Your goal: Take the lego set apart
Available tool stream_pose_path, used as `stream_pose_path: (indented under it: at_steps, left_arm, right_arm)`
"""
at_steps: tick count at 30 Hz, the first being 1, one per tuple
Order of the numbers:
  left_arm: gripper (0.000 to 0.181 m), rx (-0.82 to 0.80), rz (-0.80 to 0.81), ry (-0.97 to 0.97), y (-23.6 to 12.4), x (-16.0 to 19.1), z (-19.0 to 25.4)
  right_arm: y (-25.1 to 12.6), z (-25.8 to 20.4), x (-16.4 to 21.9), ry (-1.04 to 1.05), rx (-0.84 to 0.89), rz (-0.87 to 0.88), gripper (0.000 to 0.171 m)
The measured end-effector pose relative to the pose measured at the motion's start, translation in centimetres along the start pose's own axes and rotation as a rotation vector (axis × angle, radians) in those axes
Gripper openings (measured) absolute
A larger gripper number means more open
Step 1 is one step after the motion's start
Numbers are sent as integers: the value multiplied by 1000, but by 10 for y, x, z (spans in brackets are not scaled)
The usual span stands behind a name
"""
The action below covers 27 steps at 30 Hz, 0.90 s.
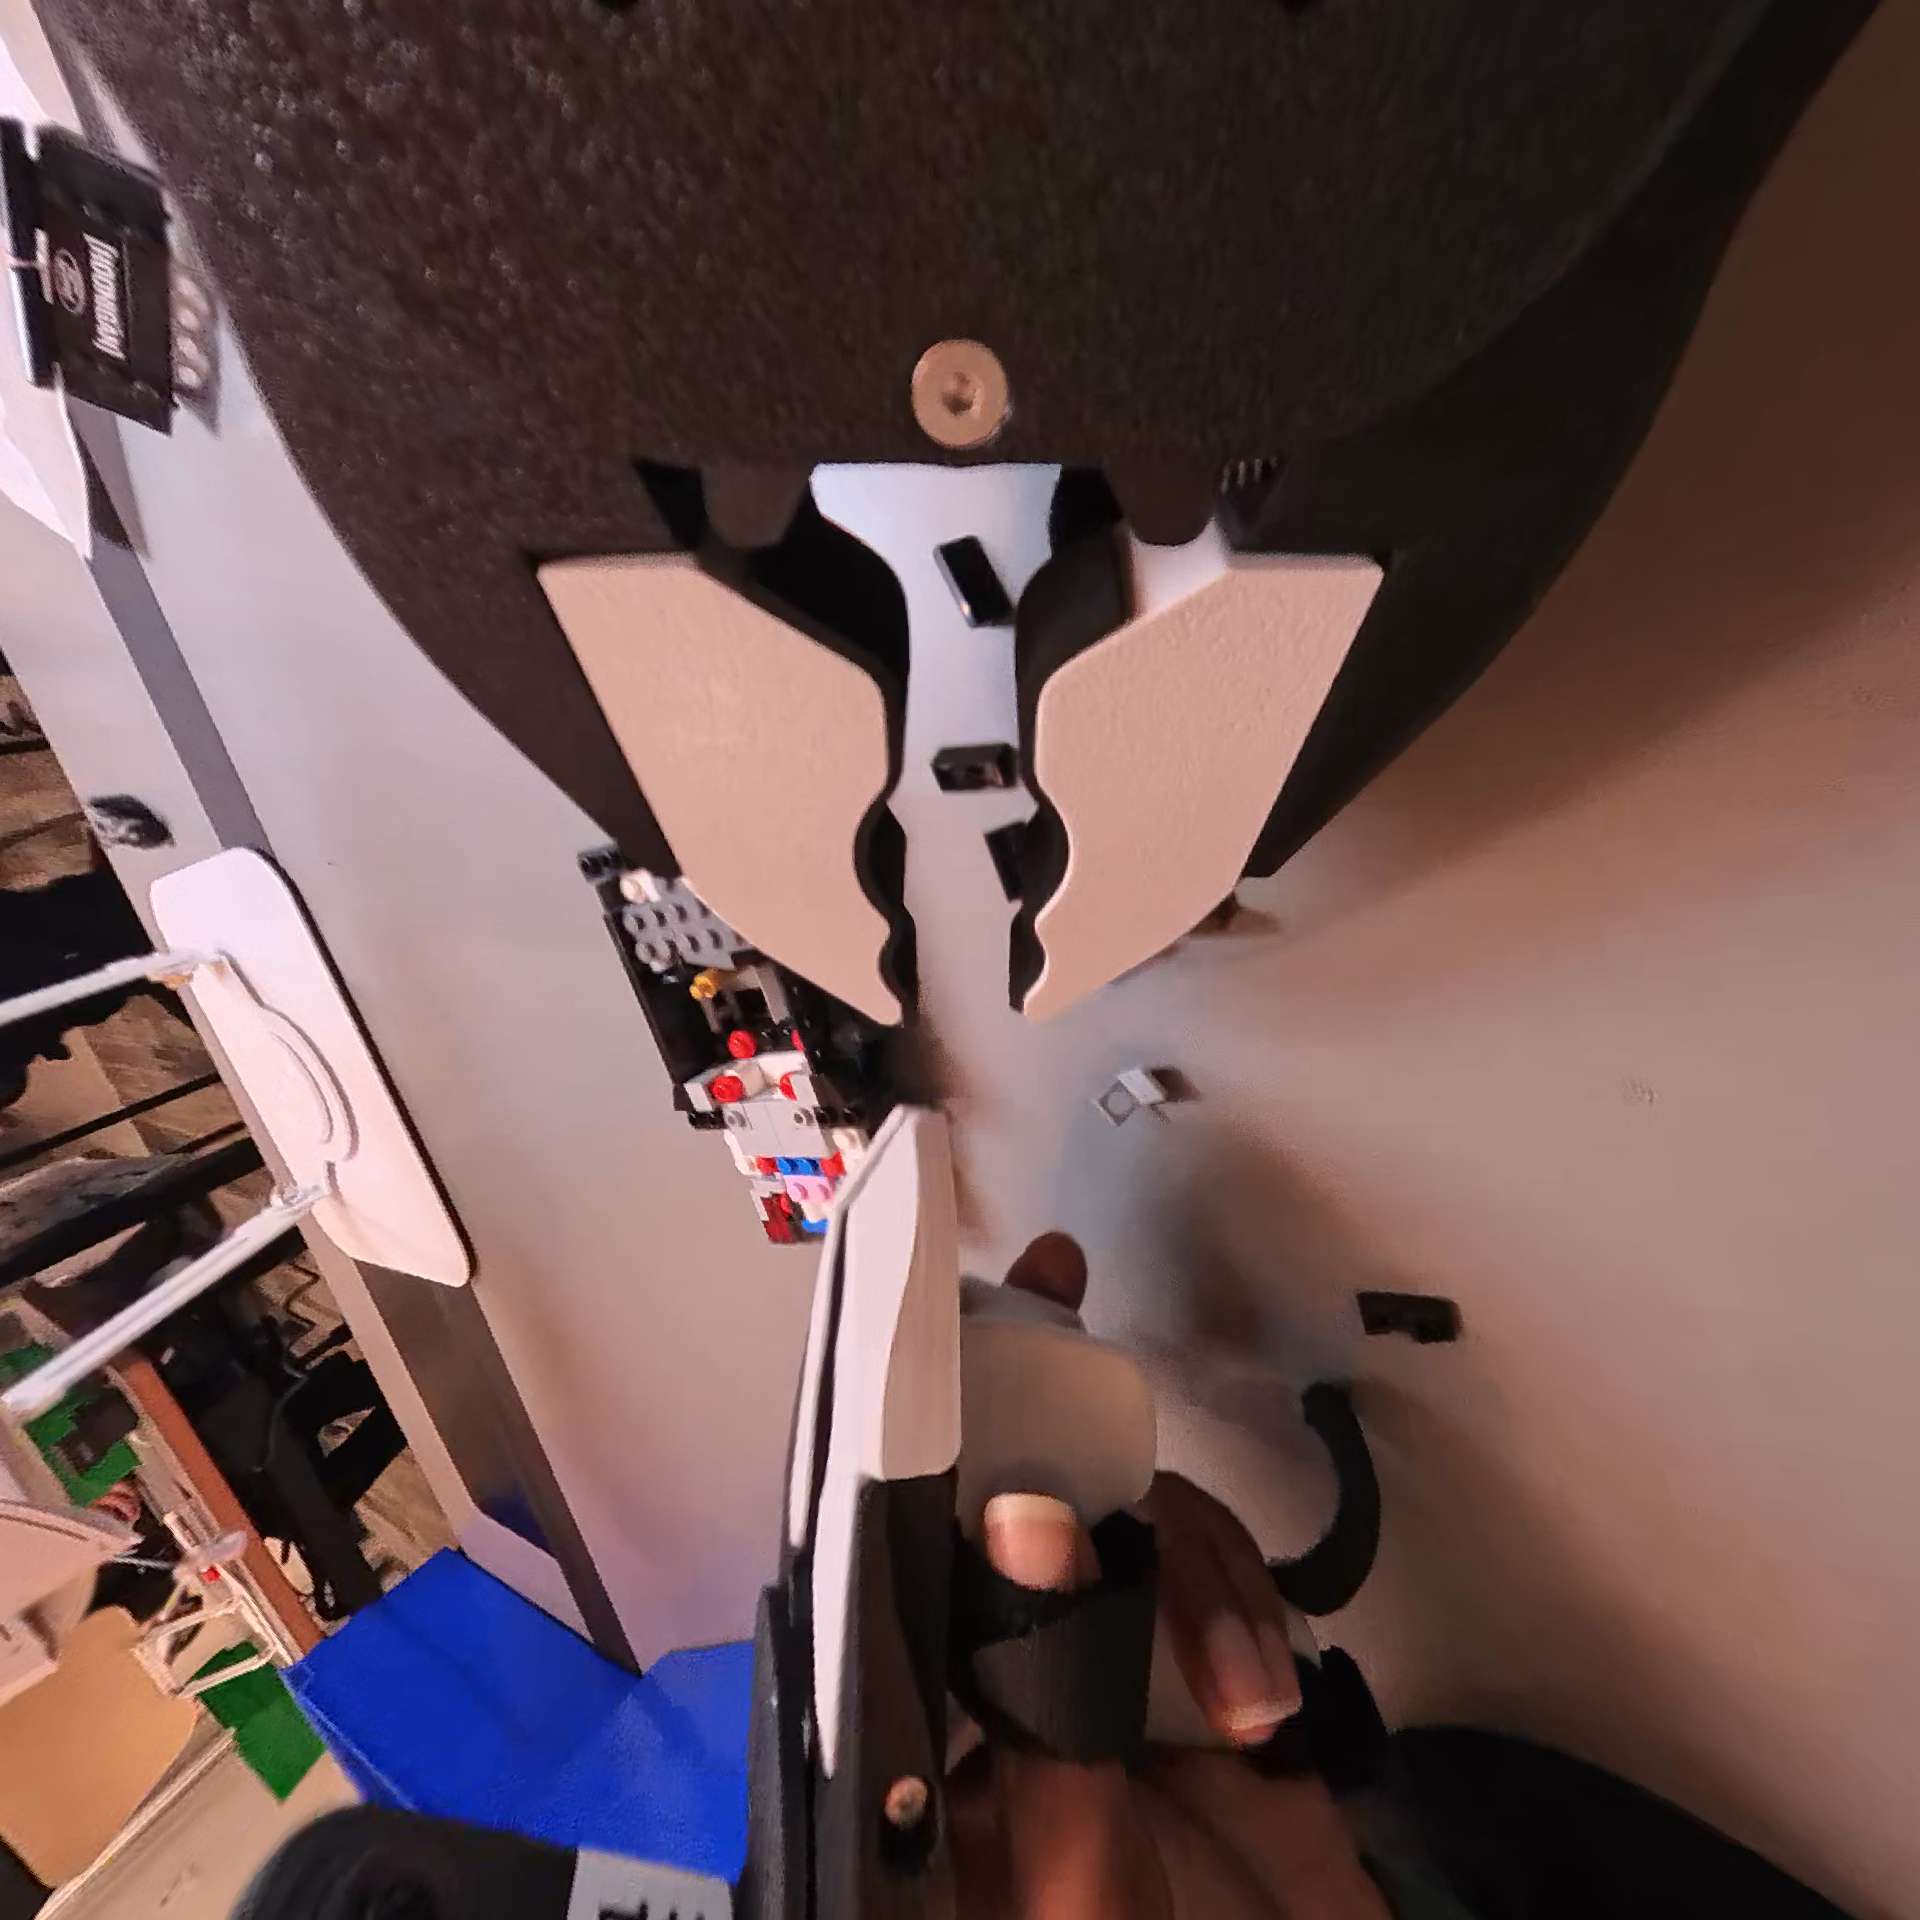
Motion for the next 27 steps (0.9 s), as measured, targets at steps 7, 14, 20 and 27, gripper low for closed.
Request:
stream_pose_path:
  at_steps: [7, 14, 20, 27]
  left_arm:
    - [14, -314, 7, 320, -36, -18, -6]
    - [71, -420, -149, 521, -50, -11, -24]
    - [80, -397, -236, 637, -29, -8, -32]
    - [54, -425, -297, 675, -19, -7, -41]
  right_arm:
    - [-26, 21, 12, 173, -201, -18, 18]
    - [11, -10, 0, 244, -266, -197, 23]
    - [14, -3, -1, 348, -250, -213, 23]
    - [11, 8, 6, 333, -148, -195, 22]
Point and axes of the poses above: each gripper's, where its closed fingertips meet, y out along the fingers, x out of its underside, z = x × y across the jaws, the point moved 9 cm from there along -y, back along the fingers, and after that the axes turned 8 degrees about x, right-handed, at the moved point
